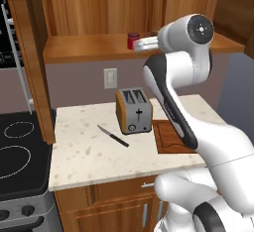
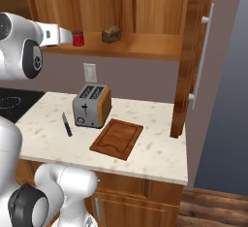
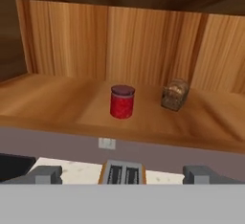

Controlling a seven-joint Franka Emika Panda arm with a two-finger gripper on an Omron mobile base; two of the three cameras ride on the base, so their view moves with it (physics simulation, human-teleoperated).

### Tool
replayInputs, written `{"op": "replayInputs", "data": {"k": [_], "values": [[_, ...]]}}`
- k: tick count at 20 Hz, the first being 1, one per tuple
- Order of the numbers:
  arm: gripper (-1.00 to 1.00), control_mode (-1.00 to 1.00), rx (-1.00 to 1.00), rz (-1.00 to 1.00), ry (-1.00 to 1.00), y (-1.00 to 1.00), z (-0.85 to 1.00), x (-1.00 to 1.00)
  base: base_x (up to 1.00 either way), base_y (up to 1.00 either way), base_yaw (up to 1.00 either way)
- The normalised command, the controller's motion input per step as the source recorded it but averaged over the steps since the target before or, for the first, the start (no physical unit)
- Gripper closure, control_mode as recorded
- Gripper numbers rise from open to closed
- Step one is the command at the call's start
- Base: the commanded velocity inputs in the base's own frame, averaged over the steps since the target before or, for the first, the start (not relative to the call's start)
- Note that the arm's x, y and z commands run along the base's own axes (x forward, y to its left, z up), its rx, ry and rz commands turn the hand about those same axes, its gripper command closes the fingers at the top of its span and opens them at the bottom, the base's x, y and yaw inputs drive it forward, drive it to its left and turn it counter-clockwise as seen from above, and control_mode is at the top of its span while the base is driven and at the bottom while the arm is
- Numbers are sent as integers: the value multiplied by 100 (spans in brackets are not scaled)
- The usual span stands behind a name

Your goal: Pick the bread, place it on the cutting board, pick the jam, place it on the counter, and close the cabinet.

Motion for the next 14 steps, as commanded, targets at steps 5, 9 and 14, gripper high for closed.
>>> {"op": "replayInputs", "data": {"k": [5, 9, 14], "values": [[-100, -100, 0, 0, 0, 22, 7, 5, 0, 0, 0], [-100, -100, 0, 0, 0, 18, 10, 7, 0, 0, 0], [-100, -100, 0, 0, 0, 12, 13, 9, 0, 0, 0]]}}
